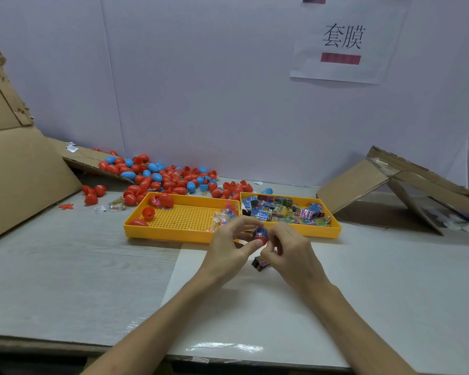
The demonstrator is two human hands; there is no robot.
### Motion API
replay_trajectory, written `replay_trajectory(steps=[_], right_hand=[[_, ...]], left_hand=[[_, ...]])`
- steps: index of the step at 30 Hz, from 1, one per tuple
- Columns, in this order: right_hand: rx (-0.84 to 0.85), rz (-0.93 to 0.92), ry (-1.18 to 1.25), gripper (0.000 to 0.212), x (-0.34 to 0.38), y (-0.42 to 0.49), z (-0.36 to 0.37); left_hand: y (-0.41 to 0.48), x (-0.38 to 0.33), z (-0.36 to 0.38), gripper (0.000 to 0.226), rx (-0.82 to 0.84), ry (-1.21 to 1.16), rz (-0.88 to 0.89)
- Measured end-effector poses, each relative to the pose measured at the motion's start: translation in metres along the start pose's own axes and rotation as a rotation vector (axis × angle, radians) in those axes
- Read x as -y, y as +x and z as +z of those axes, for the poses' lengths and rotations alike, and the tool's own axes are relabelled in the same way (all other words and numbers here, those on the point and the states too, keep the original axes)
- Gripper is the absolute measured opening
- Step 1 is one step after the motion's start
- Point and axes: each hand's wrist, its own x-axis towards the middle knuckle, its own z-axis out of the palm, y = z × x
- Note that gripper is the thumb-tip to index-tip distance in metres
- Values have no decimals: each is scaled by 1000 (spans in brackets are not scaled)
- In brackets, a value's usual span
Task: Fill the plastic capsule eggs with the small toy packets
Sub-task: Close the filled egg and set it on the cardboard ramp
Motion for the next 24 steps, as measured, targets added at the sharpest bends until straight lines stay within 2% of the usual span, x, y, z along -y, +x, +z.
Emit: replay_trajectory(steps=[9, 15, 24], right_hand=[[-104, 30, 115, 13, -5, -1, 1], [-67, -42, 91, 19, -5, 1, -3], [-44, -95, -1, 15, 2, 1, -6]], left_hand=[[3, 0, -3, 31, -32, 15, -3], [3, 1, -5, 32, -43, 33, -3], [4, 1, -6, 38, -49, 31, -12]])
